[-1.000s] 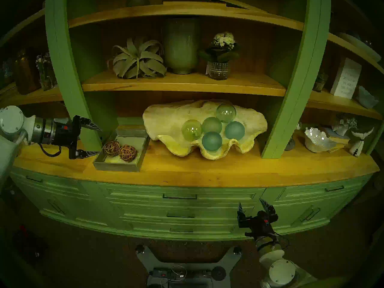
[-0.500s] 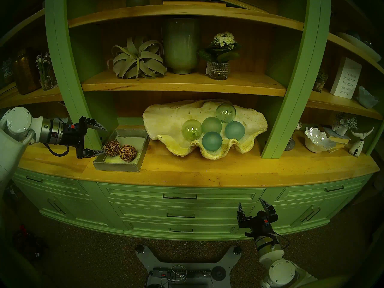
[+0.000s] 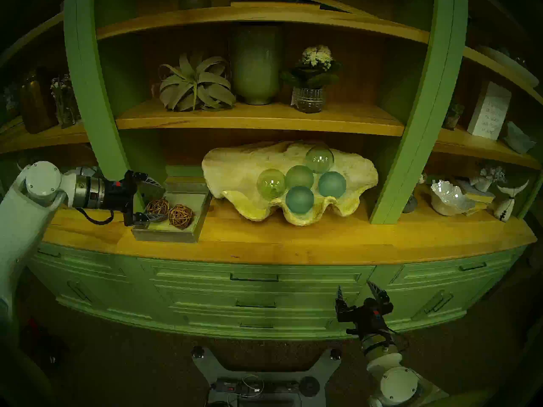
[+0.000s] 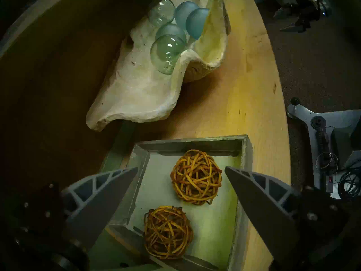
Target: Put wooden balls into bowl
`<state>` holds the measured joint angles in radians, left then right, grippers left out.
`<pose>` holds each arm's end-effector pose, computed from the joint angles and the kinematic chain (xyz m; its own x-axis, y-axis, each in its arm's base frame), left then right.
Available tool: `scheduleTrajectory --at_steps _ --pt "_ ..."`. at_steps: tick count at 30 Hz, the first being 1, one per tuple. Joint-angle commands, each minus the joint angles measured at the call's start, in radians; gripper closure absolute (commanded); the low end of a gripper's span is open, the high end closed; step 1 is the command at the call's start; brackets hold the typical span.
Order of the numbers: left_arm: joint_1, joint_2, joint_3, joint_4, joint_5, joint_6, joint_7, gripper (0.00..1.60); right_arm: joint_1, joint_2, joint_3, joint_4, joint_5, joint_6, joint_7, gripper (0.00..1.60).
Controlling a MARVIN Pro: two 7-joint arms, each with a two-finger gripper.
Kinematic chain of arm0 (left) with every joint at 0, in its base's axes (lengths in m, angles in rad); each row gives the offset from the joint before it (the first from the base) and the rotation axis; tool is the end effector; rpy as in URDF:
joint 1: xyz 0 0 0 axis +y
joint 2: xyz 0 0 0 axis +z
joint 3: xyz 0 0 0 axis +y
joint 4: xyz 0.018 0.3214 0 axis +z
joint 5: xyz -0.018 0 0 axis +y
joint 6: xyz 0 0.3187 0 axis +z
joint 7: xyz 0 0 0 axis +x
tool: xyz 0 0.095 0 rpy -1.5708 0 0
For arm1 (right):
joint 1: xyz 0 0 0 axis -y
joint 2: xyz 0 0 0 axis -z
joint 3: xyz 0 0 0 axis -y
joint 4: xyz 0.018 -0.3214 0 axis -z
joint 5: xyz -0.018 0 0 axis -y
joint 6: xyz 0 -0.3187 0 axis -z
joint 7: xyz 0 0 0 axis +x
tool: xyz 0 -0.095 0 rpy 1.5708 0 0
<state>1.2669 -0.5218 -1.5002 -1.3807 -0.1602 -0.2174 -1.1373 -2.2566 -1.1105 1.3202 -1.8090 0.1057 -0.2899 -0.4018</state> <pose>0.4324 0.2790 -0.1650 -0.2059 -0.7775 0.5943 -0.7884 -0.2280 -0.5713 0.1693 -0.0429 -0.4335 0.1923 0.1820 0.9643 0.0404 -0.9833 0.1775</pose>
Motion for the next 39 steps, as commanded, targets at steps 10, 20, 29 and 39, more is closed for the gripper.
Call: scheduleTrajectory --at_steps 10,20,29,39 --pt "-0.178 -0.123 0.059 0.120 0.093 -0.009 0.044 0.00 0.011 -0.001 0.001 -0.025 -0.002 -0.008 0.000 0.00" --pt "-0.242 -0.186 0.081 0.176 0.137 -0.006 0.035 0.00 0.011 -0.002 0.001 -0.024 -0.002 -0.008 0.000 0.00" --pt "-0.306 -0.245 0.102 0.260 0.164 0.000 0.006 0.00 0.011 -0.002 0.001 -0.024 -0.002 -0.008 0.000 0.00" --pt "-0.393 -0.305 0.146 0.367 0.187 -0.009 -0.091 0.00 0.010 -0.001 0.001 -0.026 -0.002 -0.008 0.000 0.00"
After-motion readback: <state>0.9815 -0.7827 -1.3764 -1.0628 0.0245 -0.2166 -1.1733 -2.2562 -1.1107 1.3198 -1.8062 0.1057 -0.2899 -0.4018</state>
